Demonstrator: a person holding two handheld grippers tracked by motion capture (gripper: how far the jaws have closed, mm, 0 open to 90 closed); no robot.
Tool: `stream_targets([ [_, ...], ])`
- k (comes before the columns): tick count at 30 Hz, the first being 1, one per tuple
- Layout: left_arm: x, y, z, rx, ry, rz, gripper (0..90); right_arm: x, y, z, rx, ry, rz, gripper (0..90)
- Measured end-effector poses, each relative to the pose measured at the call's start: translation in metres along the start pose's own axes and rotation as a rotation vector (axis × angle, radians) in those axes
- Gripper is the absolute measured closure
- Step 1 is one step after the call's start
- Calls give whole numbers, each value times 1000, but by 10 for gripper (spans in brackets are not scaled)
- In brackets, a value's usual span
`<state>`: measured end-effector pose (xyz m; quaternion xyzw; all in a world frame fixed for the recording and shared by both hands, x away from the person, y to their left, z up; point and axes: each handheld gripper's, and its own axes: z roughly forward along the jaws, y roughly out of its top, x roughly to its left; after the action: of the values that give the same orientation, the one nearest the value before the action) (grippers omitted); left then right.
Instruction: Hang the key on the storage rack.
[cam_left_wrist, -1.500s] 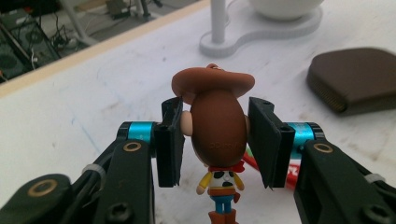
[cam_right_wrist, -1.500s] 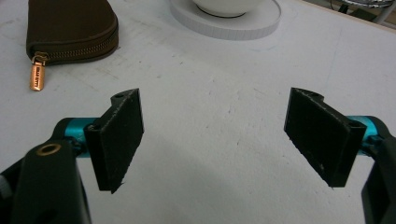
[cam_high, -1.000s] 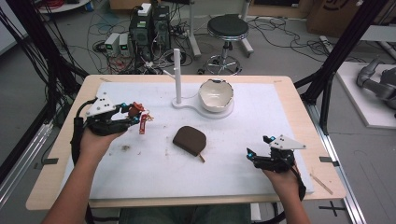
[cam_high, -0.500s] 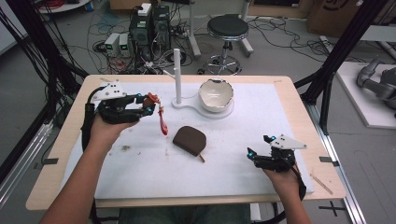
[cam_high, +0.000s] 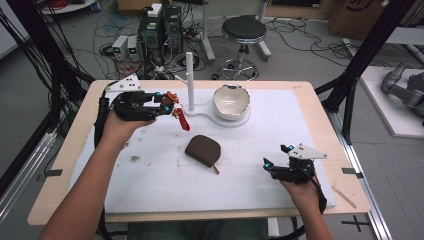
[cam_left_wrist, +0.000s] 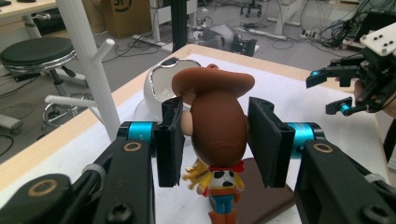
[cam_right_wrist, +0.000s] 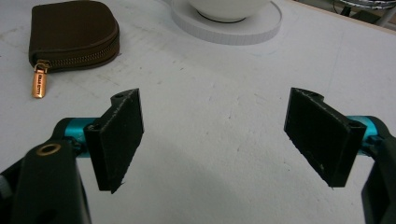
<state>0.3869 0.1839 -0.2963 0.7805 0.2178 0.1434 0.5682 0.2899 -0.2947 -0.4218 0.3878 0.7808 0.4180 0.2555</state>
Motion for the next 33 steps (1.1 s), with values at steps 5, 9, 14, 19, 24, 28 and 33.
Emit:
stream_targets([
  [5, 3, 14, 6, -2, -1, 7, 571, 0, 0, 1, 3, 4, 5, 200],
  [9, 8, 23, 11, -4, 7, 9, 570, 0, 0, 0, 1, 1, 3, 199],
  [14, 13, 31, 16, 2, 28, 17, 570, -1, -1, 0, -2, 2, 4, 200],
  [19, 22, 35, 20, 6, 45, 8, 571, -1, -1, 1, 2, 3, 6, 199],
  [24, 27, 40, 25, 14, 66, 8, 570, -1, -1, 1, 2, 5, 8, 199],
  [28, 31, 41, 28, 11, 72, -1, 570, -2, -1, 1, 2, 4, 9, 200],
  [33, 36, 43, 35, 17, 87, -9, 570, -2, -1, 1, 3, 3, 9, 200],
])
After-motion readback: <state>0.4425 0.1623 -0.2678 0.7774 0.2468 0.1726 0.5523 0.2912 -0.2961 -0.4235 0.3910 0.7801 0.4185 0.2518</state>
